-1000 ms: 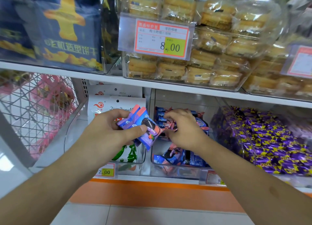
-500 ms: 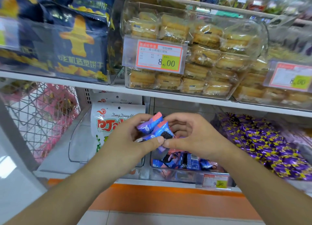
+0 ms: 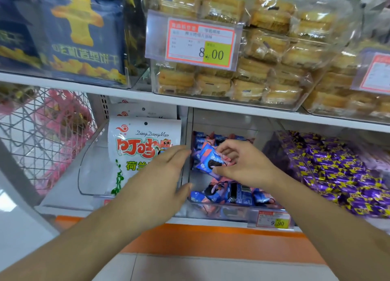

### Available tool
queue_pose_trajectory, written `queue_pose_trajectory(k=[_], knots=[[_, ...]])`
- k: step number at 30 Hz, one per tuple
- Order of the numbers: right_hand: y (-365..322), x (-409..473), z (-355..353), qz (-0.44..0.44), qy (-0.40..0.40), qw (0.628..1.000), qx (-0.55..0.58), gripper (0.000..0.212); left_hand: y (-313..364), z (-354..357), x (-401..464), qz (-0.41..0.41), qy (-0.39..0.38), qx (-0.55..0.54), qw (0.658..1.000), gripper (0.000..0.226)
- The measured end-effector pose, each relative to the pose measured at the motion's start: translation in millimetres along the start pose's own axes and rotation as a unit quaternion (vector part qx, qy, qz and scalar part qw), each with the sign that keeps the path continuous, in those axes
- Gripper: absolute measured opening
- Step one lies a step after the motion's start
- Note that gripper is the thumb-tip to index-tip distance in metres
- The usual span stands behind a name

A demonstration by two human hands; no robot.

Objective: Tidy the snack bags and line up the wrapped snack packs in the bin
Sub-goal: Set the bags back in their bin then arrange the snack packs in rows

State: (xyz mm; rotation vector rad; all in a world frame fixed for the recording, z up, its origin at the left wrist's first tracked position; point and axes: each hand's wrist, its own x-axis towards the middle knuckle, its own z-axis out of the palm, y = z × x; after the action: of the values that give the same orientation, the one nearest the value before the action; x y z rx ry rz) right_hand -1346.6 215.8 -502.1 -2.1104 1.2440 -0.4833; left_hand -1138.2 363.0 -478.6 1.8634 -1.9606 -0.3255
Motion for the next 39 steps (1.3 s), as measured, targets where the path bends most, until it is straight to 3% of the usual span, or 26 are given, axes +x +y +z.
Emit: queue_pose_trajectory(k=[8, 12, 18, 25, 28, 31, 35, 39], knots=[[-9.8, 20.0, 19.3, -0.039, -0.096, 0.976, -0.191, 0.043, -11.0, 7.1, 3.3, 0.024, 0.027, 0.011, 0.999, 0.072], [-9.2, 21.0, 25.3, -0.047, -0.069, 0.965, -0.247, 0.053, -12.0, 7.3, 2.9, 0.033, 0.038, 0.005, 0.999, 0.071], [-6.3, 19.0, 31.9, -0.088, -0.014, 0.960, -0.267, 0.053, -9.9, 7.4, 2.0, 0.036, 0.045, 0.004, 0.998, 0.071], [-0.5, 22.7, 38.6, -0.098, -0.019, 0.953, -0.286, 0.065, -7.7, 6.7, 1.4, 0.036, 0.046, 0.004, 0.998, 0.069], [-1.9, 19.0, 30.1, -0.095, -0.025, 0.965, -0.245, 0.070, -8.4, 6.1, 1.6, 0.036, 0.044, 0.001, 0.998, 0.069], [-2.4, 8.8, 15.0, -0.114, -0.019, 0.977, -0.180, 0.054, -9.8, 5.8, 1.9, 0.038, 0.044, -0.002, 0.998, 0.069], [-1.4, -3.8, 10.2, -0.158, -0.095, 0.971, -0.151, 0.026, -11.1, 6.5, 1.9, 0.038, 0.043, -0.002, 0.998, 0.070], [1.4, -5.4, 22.4, -0.152, -0.162, 0.944, -0.243, 0.039, -12.3, 7.3, 2.3, 0.037, 0.046, -0.004, 0.998, 0.071]])
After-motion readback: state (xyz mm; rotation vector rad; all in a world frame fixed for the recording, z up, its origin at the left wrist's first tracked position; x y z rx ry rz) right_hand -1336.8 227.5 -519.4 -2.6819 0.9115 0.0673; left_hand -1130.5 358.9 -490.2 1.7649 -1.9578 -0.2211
